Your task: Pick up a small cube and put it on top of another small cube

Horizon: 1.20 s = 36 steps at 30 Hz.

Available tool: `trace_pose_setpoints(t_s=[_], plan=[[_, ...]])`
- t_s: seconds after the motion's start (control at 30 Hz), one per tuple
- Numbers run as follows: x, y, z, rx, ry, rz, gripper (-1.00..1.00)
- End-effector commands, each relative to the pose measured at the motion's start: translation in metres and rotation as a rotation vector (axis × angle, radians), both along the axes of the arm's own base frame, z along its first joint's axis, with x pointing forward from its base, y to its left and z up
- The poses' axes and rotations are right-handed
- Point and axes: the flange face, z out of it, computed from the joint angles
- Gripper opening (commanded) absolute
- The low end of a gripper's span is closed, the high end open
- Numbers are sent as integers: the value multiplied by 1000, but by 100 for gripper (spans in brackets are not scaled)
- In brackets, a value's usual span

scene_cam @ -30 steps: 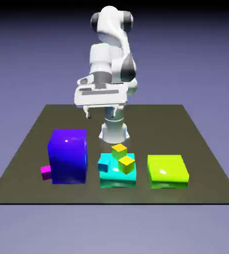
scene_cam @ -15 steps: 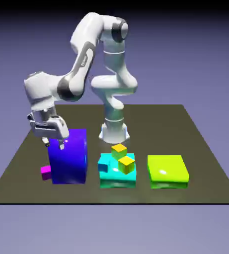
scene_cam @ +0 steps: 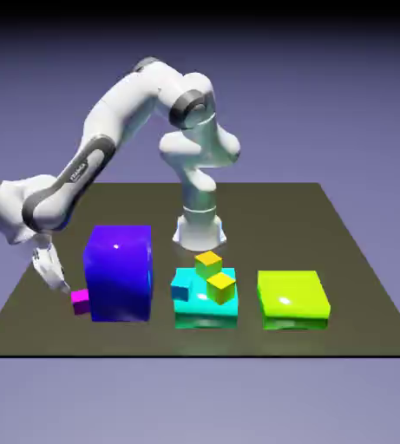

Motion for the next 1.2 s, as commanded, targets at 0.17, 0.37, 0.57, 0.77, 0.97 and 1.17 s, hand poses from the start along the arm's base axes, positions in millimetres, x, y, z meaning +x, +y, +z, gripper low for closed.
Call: trace_pose_setpoints(t_s=[0.17, 0.37, 0.57, 0.77, 0.97, 1.17], plan=[[-4, 13, -41, 1, -1, 1, -100], [-4, -30, -4, -21, 85, 152, -100], [11, -31, 3, -18, 160, 417, -100], [39, -16, 25, -32, 215, 708, -100], [68, -3, 59, -86, 280, 986, -100], [110, 61, 111, -167, 313, 1296, -100]])
